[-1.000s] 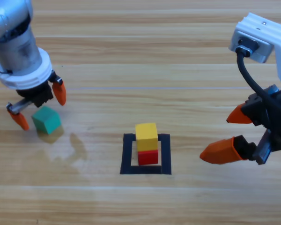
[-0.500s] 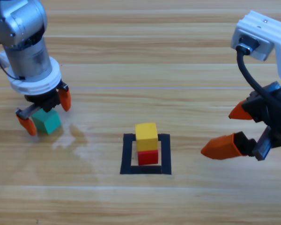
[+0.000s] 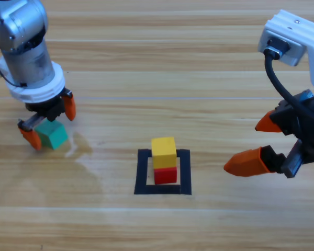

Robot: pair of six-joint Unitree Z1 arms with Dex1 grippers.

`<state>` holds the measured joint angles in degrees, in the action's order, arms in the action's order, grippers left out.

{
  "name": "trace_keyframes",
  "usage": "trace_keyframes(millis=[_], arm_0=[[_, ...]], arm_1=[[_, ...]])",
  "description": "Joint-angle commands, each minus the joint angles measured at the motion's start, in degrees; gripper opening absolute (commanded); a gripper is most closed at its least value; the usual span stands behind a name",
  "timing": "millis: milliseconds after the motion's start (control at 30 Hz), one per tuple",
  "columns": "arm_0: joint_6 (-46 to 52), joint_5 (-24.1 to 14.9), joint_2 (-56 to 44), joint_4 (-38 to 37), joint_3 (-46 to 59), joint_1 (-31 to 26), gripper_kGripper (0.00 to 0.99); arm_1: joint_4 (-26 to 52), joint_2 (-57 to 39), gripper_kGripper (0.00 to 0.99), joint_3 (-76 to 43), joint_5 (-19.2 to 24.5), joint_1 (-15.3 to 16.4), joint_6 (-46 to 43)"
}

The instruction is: Stack the blocks in the rectangular block: red at the bottom, yellow in the middle, green on top

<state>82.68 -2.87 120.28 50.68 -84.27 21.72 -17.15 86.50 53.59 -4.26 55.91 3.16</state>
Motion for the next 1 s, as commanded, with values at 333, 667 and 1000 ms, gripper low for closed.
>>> trace_keyframes(millis=[333, 667, 1000], arm_0=[[1.0, 0.8, 4.2, -1.6, 0.8, -2.6, 0.933], [2.2, 0.5, 4.3, -2.1, 1.2, 0.5, 0.825], [0.6, 0.2, 3.2, -2.8, 3.1, 2.6, 0.574]], arm_1=[[1.6, -0.6, 0.99, -2.0, 1.9, -1.6, 0.4], [1.6, -0.6, 0.989, -2.1, 2.1, -1.6, 0.4], [1.7, -0.6, 0.989, -2.1, 2.2, -1.6, 0.5]])
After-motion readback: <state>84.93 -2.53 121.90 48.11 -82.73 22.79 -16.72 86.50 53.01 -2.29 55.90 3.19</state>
